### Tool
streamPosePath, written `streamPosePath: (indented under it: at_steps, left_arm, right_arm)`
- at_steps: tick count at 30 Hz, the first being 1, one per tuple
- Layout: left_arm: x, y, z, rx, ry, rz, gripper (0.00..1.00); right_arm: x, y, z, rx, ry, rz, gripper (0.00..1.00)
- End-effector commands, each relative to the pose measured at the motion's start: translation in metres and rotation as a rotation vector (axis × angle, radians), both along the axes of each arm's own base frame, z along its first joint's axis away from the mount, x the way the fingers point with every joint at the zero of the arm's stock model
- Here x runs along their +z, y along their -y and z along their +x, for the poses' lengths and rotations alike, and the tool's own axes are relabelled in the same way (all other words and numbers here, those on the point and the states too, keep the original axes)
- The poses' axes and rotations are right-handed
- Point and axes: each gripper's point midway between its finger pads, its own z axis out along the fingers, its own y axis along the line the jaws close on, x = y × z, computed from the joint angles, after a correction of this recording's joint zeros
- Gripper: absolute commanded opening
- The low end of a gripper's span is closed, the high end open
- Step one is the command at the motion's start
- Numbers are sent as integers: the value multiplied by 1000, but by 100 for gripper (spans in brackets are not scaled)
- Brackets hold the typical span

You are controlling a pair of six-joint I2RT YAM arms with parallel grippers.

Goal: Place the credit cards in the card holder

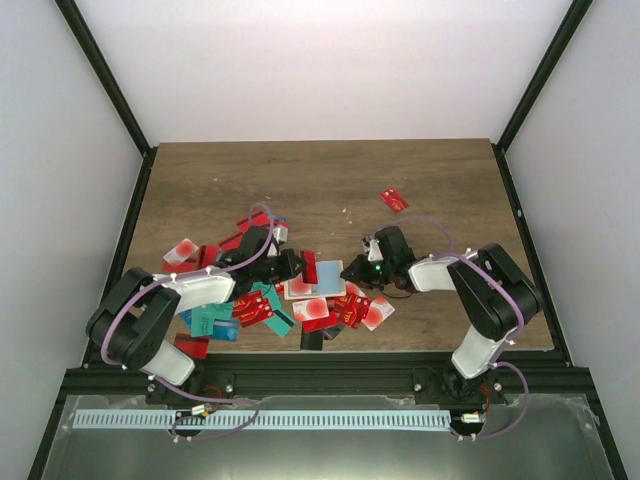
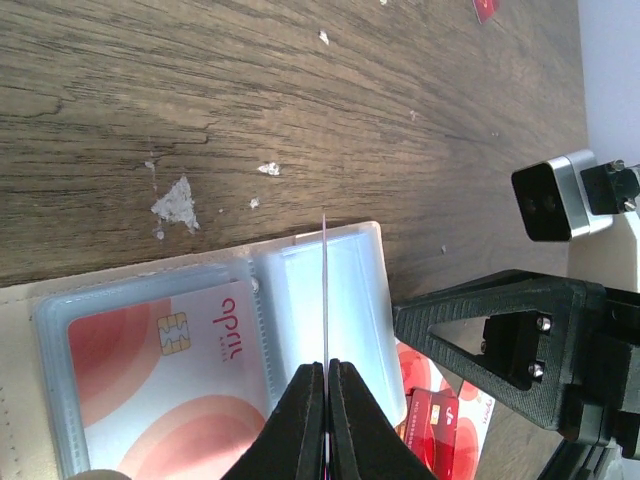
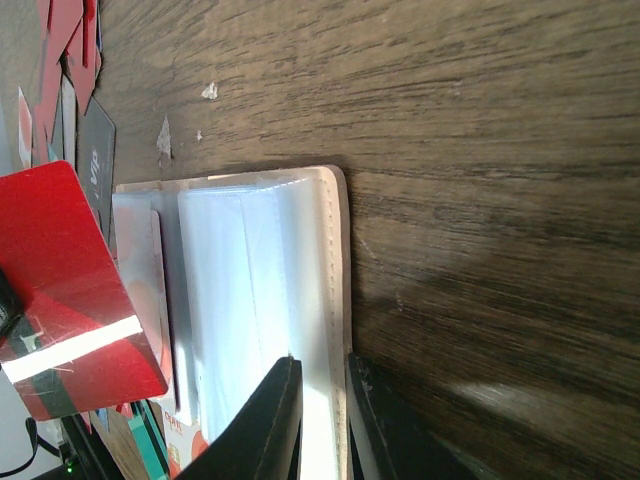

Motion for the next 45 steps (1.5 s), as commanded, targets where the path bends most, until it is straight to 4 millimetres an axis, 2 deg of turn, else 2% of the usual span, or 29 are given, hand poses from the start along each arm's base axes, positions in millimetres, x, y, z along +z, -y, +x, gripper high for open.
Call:
streamPosePath:
  at_steps: [1, 13, 27, 45]
  left_arm:
    - [0, -1, -1, 3, 8, 6, 4]
    - [-15, 1, 1, -4, -12, 23, 4]
    - [-30, 4, -7, -12, -34, 30, 4]
    - [-37, 26, -12, -31, -53, -13, 4]
  right_arm:
    - [-26, 12, -24, -2, -107, -71, 16]
    - [-26, 12, -24, -3, -107, -73, 16]
    - [-26, 12, -25, -6, -109, -71, 15]
    - [-26, 14, -28, -9, -112, -67, 15]
